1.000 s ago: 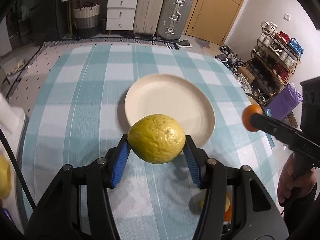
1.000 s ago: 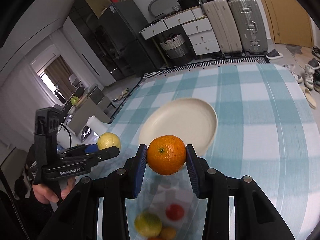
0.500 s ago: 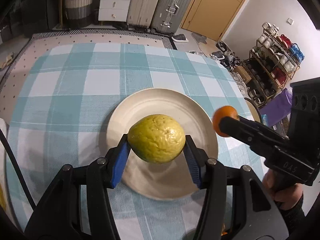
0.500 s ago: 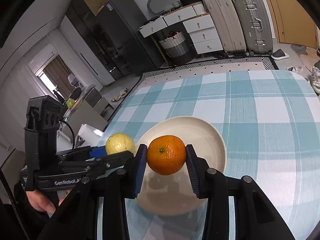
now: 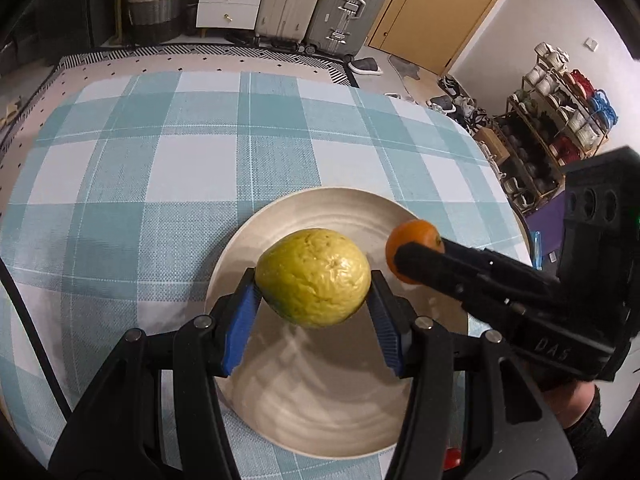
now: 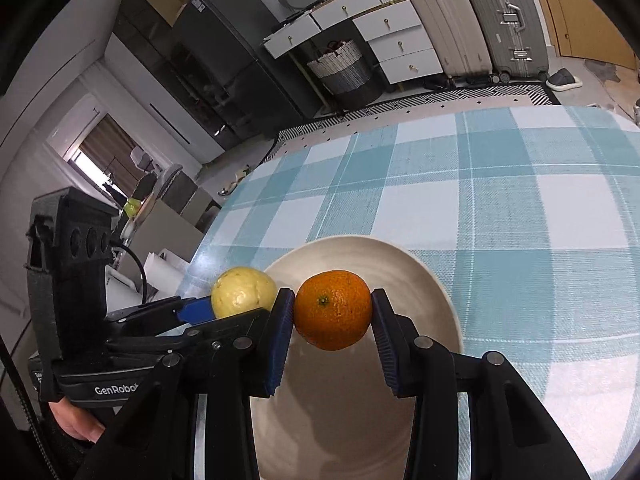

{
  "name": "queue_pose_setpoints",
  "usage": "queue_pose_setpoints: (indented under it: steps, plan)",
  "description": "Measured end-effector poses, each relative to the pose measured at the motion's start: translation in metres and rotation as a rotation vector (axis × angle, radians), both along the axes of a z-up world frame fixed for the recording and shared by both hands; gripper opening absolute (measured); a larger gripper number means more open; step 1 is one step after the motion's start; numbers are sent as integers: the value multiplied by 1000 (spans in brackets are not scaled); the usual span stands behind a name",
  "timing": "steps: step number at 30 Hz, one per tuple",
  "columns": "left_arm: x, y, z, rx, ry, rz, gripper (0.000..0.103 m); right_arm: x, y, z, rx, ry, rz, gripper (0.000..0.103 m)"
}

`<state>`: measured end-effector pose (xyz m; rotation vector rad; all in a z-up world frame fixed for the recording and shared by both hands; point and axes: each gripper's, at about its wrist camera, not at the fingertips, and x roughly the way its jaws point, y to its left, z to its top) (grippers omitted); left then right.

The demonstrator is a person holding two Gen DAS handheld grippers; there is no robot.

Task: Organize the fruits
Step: 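Carry guava and orange to the cream plate and release both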

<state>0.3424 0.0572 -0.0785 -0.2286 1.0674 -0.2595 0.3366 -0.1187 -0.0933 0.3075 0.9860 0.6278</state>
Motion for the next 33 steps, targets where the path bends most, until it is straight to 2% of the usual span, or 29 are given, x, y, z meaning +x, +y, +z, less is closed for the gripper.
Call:
queue_pose_setpoints:
  steps: [6, 10, 11, 14, 15, 17, 23, 33]
  plan:
    - [11, -1, -11, 17, 15, -16, 51, 4, 5, -14, -17, 29, 4, 40]
    - [13, -1, -16, -2, 27, -20, 51, 0, 3, -15, -15, 36, 4, 41]
    - [14, -1, -16, 6, 29, -17, 51, 0, 1, -15, -14, 38, -2, 43]
    - [13, -4, -13, 34, -1, -21, 51, 0, -5, -13, 7, 58, -31, 60]
    - [12, -4, -10, 23, -13, -29, 51, 0, -5, -12, 17, 51, -30, 69]
    - [9, -3, -4, -2, -24, -37, 57, -3, -9, -6, 9, 32, -49, 75]
    - [-4, 6, 9, 25, -62, -9, 58, -14, -28, 11, 25, -6, -112, 75]
    - [-32, 18, 27, 50, -89, 17, 58, -39, -46, 39, -18, -68, -141, 75]
